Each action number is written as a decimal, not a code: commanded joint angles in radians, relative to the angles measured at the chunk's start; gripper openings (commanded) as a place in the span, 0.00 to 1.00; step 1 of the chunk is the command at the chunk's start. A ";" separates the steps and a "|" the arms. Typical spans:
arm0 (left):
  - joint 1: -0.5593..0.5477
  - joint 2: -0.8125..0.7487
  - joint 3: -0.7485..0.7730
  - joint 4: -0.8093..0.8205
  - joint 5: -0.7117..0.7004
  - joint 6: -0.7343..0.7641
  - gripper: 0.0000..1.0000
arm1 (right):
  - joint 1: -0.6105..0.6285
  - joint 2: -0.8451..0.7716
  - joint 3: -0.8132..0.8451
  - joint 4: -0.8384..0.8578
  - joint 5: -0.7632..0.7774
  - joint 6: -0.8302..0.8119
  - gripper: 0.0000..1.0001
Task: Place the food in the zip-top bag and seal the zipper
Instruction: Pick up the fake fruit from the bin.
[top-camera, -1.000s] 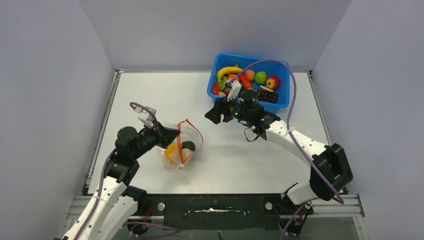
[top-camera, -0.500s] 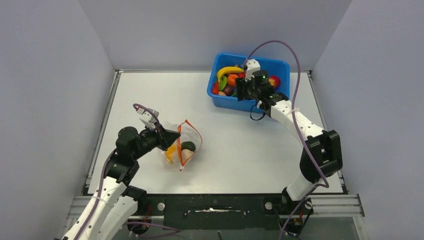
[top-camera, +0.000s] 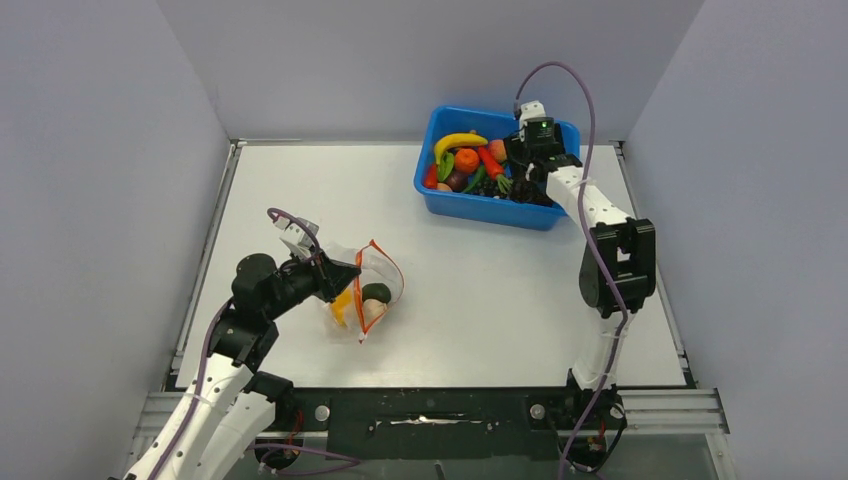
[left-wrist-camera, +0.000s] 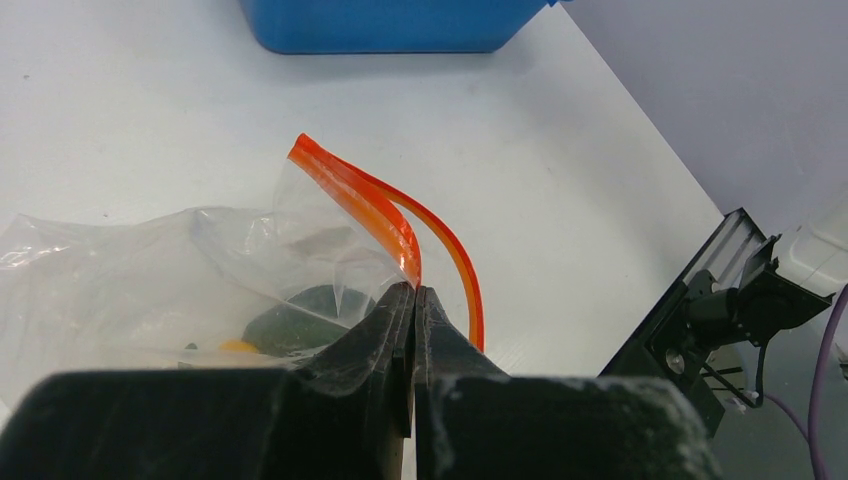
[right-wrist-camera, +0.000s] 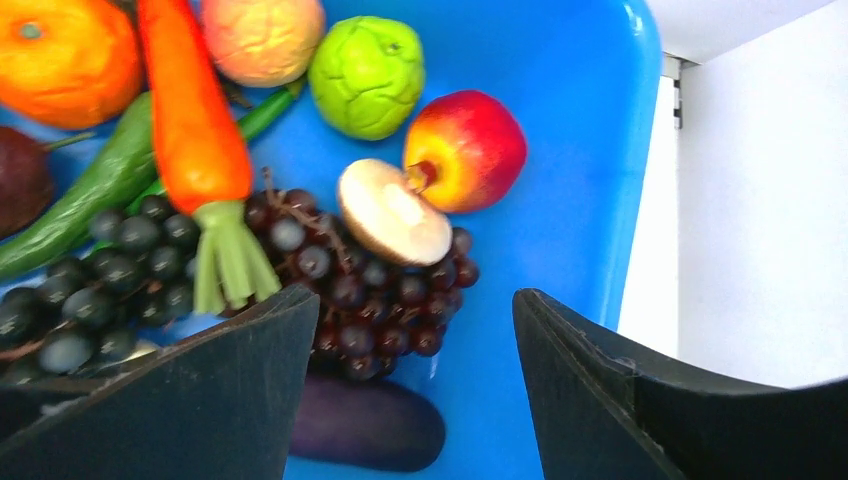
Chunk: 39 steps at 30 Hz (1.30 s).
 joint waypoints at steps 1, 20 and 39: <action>-0.002 -0.009 0.019 0.025 0.019 0.019 0.00 | -0.032 0.070 0.116 0.009 0.045 -0.042 0.74; -0.002 -0.005 0.014 0.028 0.021 0.015 0.00 | -0.077 0.448 0.461 0.017 0.170 -0.088 0.98; -0.002 0.006 0.012 0.029 0.021 0.013 0.00 | -0.097 0.477 0.420 0.078 0.129 -0.119 0.72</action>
